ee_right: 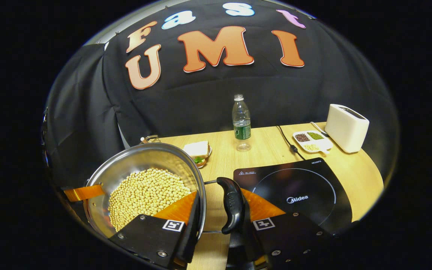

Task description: First push the handle of the pot to place it horizontally, then grasp the pot with both hands and set it on the induction cooktop.

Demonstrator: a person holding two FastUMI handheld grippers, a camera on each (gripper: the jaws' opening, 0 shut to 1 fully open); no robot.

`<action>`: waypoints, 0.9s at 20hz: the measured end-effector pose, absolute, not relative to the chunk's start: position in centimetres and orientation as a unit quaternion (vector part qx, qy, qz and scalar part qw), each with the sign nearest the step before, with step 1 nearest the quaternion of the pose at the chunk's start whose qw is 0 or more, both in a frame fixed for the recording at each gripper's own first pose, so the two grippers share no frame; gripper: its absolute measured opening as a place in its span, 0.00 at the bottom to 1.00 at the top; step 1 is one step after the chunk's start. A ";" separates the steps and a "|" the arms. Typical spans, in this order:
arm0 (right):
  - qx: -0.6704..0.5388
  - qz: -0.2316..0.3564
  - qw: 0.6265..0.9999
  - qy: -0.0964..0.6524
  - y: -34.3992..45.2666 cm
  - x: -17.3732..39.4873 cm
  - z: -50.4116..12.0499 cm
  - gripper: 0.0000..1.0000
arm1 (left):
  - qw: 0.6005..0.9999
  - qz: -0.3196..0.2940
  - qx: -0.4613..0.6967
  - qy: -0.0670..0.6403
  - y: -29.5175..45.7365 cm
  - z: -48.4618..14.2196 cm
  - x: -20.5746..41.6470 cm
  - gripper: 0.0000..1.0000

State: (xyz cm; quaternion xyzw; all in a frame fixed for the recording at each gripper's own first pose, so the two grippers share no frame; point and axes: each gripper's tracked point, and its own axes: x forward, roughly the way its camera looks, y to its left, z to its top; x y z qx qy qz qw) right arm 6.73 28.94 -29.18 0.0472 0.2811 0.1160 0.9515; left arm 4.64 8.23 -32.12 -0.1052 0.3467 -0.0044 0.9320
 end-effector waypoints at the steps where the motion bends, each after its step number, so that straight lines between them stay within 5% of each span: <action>1: 0.051 0.115 0.953 0.277 28.4 6.7 -28.7 0.52 | 0.934 -0.007 -0.102 0.343 7.7 -31.5 4.6 0.45; 18: 0.077 0.051 0.961 0.260 14.8 6.2 -26.3 0.52 | 0.932 -0.075 -0.089 0.344 -6.7 -28.9 4.4 0.46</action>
